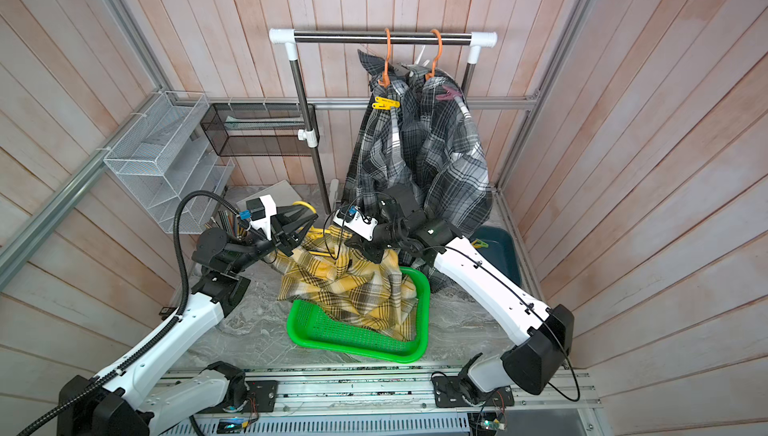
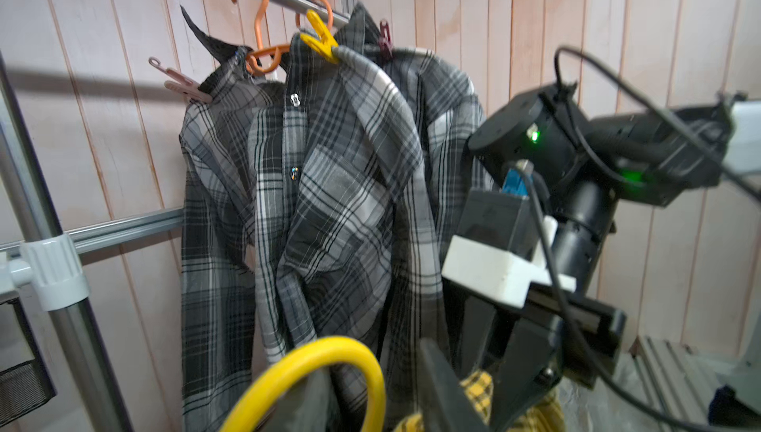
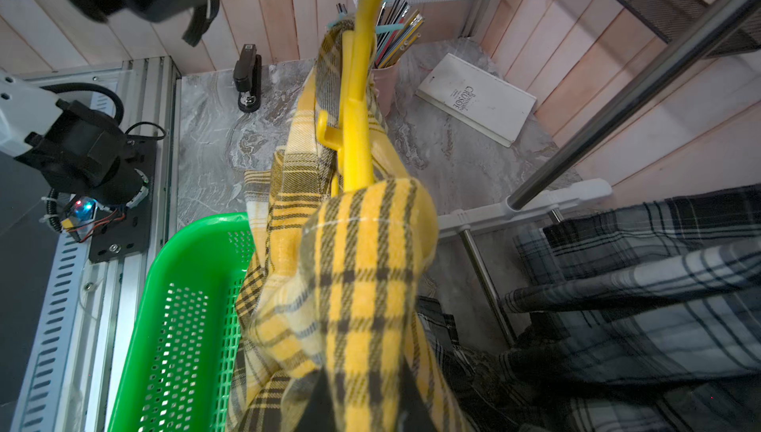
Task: Remove the clothespins securing long-sleeve shirts to the hanger
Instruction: Remove the clamp from the hanger.
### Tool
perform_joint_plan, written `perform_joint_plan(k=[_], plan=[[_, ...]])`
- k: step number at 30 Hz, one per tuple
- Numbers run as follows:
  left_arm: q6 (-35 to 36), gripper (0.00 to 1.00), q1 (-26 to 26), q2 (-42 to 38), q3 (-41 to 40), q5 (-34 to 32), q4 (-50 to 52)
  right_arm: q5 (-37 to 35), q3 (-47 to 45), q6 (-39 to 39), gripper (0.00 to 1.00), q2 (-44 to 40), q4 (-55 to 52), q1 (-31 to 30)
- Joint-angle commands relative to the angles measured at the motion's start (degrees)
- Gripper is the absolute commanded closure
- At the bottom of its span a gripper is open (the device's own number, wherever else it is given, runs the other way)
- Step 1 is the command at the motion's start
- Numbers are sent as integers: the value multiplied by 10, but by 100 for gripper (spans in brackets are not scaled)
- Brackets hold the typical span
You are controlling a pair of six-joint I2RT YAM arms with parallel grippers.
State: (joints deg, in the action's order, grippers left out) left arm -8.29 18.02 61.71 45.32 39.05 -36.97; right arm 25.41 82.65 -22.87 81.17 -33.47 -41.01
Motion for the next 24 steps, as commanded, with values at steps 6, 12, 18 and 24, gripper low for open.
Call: perform_joint_plan(k=[6,12,18,24], plan=[[-396,26,-182,62,-21,153,-394,-20,-61,40,100,-68,36,21],[-596,35,-244,178,54,281,-543,-42,-97,24,100,-113,64,30],[-688,41,-262,247,127,399,-575,-70,-142,-9,100,-168,125,31],[-724,40,-262,273,156,452,-575,-64,-182,-52,100,-219,194,30]])
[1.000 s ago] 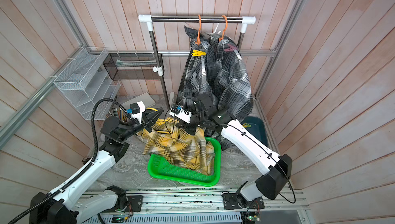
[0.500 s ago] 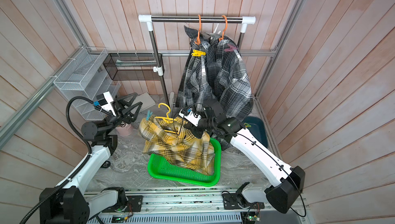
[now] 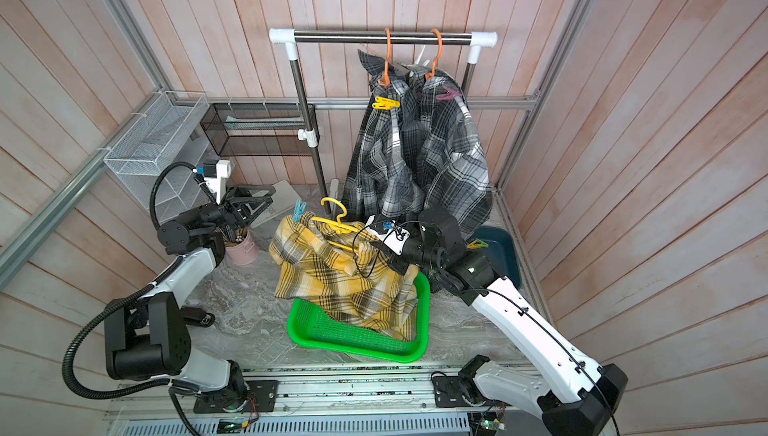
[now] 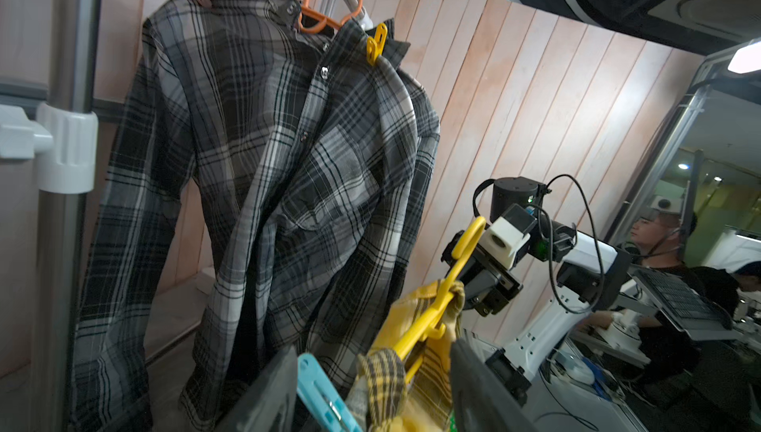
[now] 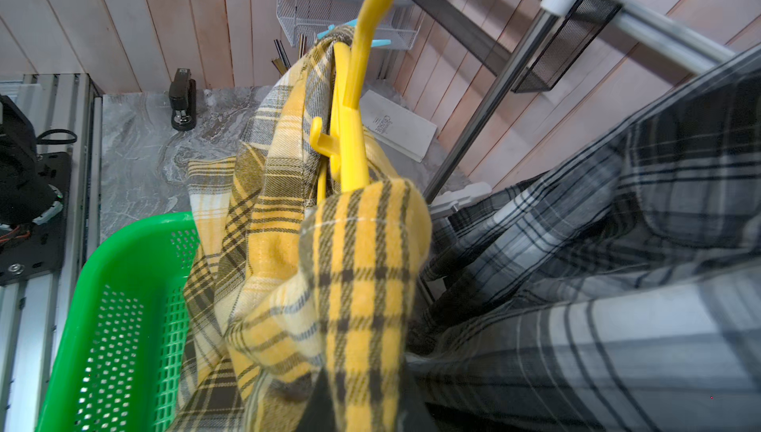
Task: Remove the clothespins securing long-sleeve shirts to the hanger
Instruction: Remove the clamp from the hanger.
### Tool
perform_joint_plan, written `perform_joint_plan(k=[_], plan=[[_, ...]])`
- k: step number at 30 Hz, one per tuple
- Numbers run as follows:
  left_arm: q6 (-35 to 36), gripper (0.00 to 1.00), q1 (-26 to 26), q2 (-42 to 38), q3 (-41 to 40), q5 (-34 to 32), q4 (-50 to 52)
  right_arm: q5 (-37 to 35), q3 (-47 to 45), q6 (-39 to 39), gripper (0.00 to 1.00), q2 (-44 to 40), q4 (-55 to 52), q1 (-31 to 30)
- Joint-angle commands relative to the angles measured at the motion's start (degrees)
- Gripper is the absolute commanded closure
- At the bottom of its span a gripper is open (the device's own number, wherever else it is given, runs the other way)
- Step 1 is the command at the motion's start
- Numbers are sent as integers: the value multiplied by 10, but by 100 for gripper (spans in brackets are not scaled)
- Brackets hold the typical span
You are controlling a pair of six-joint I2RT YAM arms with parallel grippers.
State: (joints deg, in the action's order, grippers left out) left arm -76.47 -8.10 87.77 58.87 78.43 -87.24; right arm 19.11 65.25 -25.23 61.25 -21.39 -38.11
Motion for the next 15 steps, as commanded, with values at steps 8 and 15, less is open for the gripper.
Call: perform_joint_plan(k=[8,15], plan=[[-72,36,4,21,35,101,-73,3,-25,-90,100,-24,111,-17],[-94,35,23,22,49,155,-73,25,-28,-105,100,-21,125,-21]])
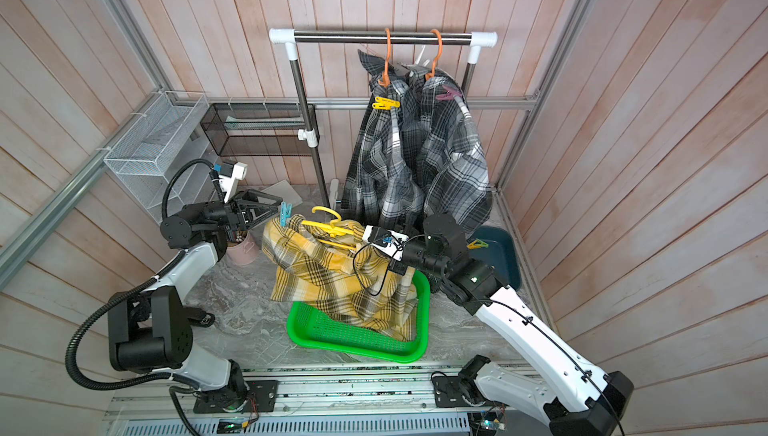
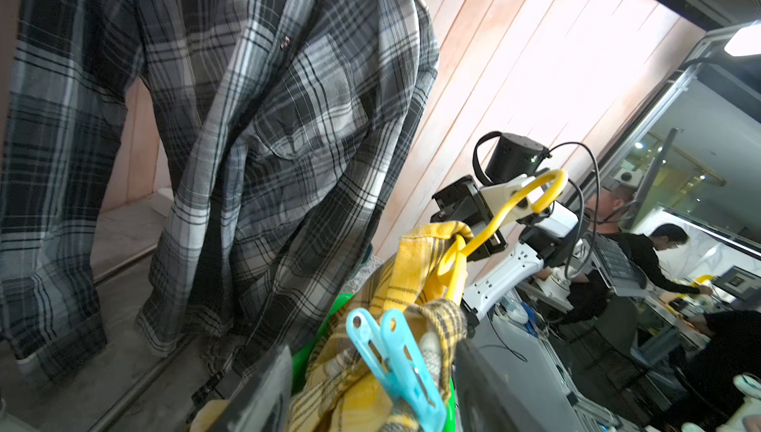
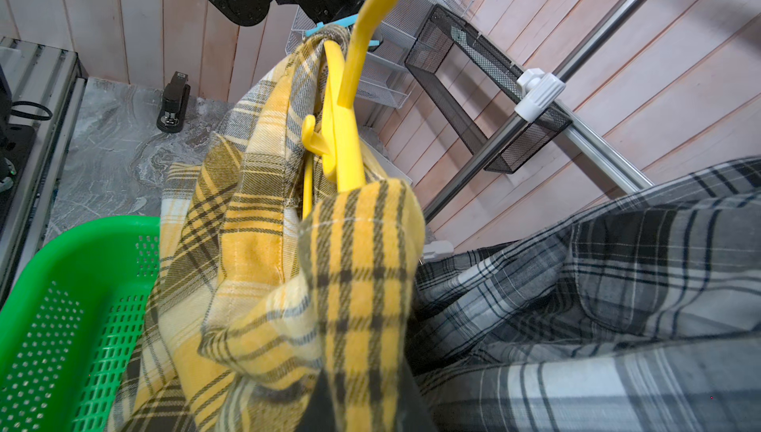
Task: Remove the clothespins securing long-sleeve shirts to the hanger
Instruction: Remove the clamp from the hanger.
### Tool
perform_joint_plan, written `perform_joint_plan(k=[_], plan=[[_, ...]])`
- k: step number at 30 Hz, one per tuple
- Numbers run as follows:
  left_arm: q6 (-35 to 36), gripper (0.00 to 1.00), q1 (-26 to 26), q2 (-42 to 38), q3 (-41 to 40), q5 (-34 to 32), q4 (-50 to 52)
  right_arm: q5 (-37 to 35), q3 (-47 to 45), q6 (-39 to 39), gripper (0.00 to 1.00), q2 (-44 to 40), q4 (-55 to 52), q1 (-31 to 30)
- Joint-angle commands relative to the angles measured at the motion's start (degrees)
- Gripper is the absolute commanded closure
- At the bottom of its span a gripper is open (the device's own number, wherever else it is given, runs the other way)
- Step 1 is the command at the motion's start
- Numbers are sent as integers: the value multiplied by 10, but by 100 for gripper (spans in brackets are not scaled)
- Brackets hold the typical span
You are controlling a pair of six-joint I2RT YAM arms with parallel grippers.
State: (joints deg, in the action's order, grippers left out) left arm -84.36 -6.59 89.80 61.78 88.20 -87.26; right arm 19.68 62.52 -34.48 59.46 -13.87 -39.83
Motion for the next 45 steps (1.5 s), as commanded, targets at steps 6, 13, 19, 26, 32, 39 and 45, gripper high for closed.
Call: perform_joint_plan(k=[6,13,19,26,32,39,45], plan=[[-12,35,36,2,31,76,-72,20,-7,-30,100,3,67,-4],[-14,40,56,12,34,96,-73,7,-20,-46,100,1,85,-4],[-11,46,56,2,29,111,-73,-2,-26,-56,100,4,98,-2],[-12,51,55,-4,28,128,-72,21,-35,-49,100,8,115,26],[-15,58,49,-6,32,132,-73,46,-38,-45,100,13,117,44],[-20,69,35,-9,44,134,-73,45,-48,-45,100,18,125,55],[-21,72,32,-10,47,134,-72,28,-60,-44,100,19,145,56]])
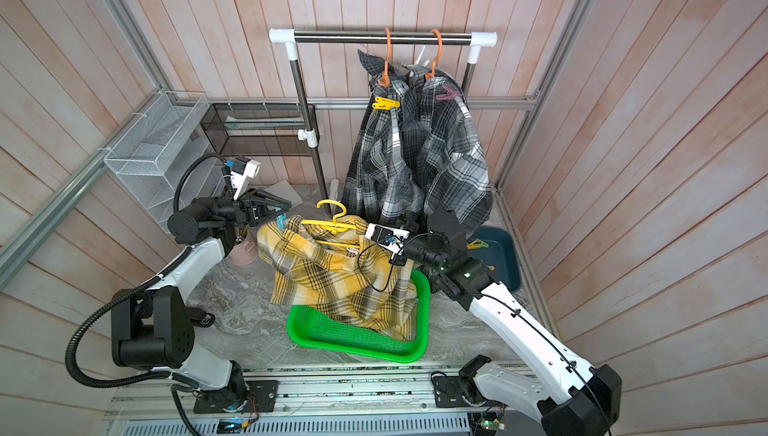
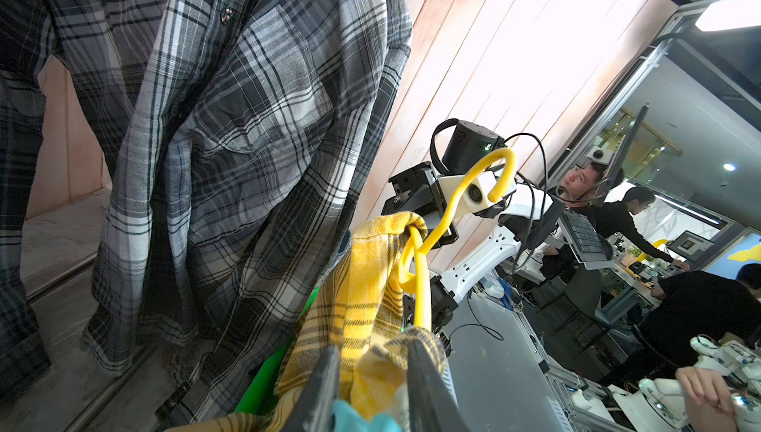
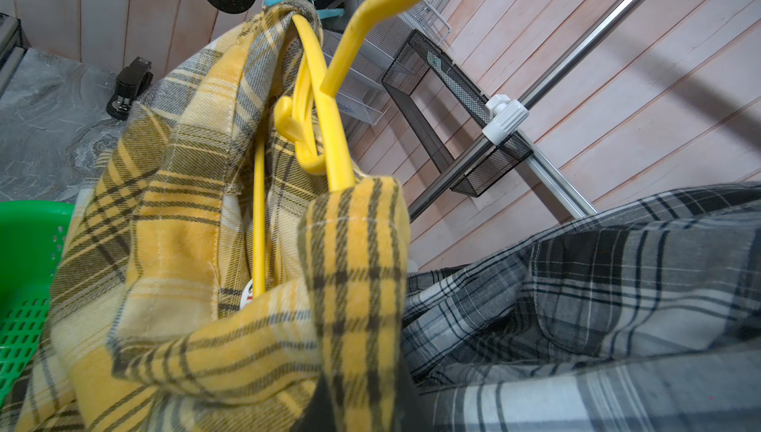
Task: Remove the clothespins securing long-sleeve shirts to the hanger
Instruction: Remove the clamp from the hanger.
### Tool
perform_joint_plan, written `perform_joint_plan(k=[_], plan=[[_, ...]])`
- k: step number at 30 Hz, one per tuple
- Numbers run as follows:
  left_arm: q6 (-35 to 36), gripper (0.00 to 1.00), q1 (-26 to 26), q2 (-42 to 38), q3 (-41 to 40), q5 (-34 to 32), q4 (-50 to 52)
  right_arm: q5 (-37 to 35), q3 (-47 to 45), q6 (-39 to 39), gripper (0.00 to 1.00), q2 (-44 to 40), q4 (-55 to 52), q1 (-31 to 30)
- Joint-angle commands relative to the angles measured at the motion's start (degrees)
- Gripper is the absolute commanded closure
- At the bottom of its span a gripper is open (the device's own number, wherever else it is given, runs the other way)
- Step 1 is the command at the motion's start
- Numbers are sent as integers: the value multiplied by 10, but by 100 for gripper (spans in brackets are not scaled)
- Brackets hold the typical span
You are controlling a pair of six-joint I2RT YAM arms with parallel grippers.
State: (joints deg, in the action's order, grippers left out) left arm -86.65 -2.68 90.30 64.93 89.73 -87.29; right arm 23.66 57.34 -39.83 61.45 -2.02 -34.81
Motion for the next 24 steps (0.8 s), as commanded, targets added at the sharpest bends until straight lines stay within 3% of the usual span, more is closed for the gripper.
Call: perform_joint_plan(k=[1,24], plan=[[1,72,-7,-16,14,119,-72,-15,-8,9,100,0,29,6],[4,76,-6,-32,1,122,-73,-100,-19,0,100,24,96,9]])
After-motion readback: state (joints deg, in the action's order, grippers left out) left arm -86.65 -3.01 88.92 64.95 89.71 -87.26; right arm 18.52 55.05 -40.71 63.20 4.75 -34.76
